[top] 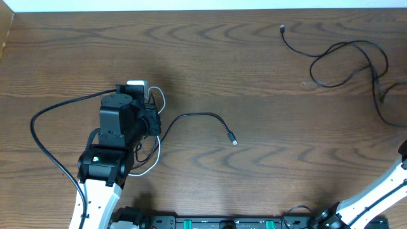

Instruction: Untangle cables

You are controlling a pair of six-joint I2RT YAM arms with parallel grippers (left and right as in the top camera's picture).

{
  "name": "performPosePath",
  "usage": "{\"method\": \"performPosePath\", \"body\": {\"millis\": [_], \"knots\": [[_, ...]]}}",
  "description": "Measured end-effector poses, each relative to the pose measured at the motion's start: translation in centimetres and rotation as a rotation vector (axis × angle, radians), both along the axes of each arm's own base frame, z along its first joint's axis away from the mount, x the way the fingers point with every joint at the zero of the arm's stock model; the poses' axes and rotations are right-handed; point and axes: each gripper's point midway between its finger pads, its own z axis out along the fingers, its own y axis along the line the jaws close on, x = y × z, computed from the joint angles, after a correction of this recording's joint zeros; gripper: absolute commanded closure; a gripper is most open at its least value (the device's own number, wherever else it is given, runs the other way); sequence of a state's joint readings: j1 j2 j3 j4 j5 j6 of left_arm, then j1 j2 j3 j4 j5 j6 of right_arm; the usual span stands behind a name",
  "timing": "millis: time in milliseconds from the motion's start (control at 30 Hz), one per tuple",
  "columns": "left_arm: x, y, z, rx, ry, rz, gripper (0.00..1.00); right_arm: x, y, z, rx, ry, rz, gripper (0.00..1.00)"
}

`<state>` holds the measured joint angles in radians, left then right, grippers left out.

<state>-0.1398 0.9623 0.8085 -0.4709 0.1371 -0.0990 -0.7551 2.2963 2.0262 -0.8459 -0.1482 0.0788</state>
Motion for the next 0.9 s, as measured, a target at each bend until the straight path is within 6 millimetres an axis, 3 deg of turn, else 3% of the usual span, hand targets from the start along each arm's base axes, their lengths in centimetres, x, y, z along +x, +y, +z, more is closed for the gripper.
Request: {"method": "performPosePath", "body": {"millis": [200, 300, 533, 800, 900], "knots": [[0.0, 0.0, 0.0, 0.0, 0.0, 0.0, 0.92, 0.2, 1.2, -0.3, 0.052, -0.008, 0.035, 0.01], [0.0, 0.0, 0.0, 0.0, 0.0, 0.0, 0.93, 1.0, 3.3, -0.1, 0.118, -0.056, 0.145, 0.01], [0.0, 0.0, 0.0, 0.0, 0.0, 0.0, 0.93, 3.9, 10.8, 1.0, 0.219, -0.164, 0.508, 0.01], [0.0, 0.0, 0.0, 0.0, 0.0, 0.0, 0.92, 7.6, 20.2, -0.5, 0.053, -0.004, 0.818, 0.01], [0.0, 0.0, 0.0, 0.0, 0.0, 0.0, 0.93, 8.2, 21.9, -0.9, -0.014, 0.054, 0.87, 0.01]]}}
